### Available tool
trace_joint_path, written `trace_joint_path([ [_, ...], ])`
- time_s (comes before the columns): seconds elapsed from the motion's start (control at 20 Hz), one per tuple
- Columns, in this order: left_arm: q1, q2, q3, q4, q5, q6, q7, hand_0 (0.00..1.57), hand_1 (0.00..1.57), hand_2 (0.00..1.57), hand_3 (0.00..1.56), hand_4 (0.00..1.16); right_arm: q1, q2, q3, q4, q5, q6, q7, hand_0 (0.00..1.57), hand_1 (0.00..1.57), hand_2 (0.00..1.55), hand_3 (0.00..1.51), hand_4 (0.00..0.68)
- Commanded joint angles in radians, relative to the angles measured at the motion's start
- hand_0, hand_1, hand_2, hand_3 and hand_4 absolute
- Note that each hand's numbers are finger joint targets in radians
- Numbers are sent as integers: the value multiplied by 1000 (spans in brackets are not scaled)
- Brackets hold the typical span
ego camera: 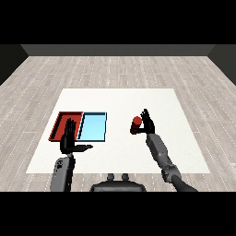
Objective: Pick the red can and put it in the red box
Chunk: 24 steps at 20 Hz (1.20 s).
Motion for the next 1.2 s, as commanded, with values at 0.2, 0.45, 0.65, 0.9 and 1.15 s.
trace_joint_path([
  [0.2, 22, 27, 14, -83, 31, -17, 68, 0, 0, 0, 0, 0, -85, -6, -5, 109, 15, -18, -19, 0, 0, 0, 0, 0],
  [0.45, -19, 34, 44, 59, 26, -42, -46, 0, 0, 0, 0, 0, -105, -17, -25, 130, -1, -20, -26, 0, 0, 0, 0, 0],
  [0.65, -23, -2, 2, -10, -5, 16, 22, 0, 0, 0, 0, 0, -51, 31, 5, 90, 11, -43, -26, 0, 0, 0, 0, 0],
  [0.9, 2, 14, 31, 16, 20, -20, -25, 0, 0, 0, 0, 0, -124, -10, -25, 219, 13, -2, -77, 0, 0, 0, 0, 0],
  [1.15, -66, 42, 59, 65, 24, -23, -13, 0, 0, 0, 0, 0, -88, -2, -6, 148, 10, 0, -22, 0, 0, 0, 0, 0],
])
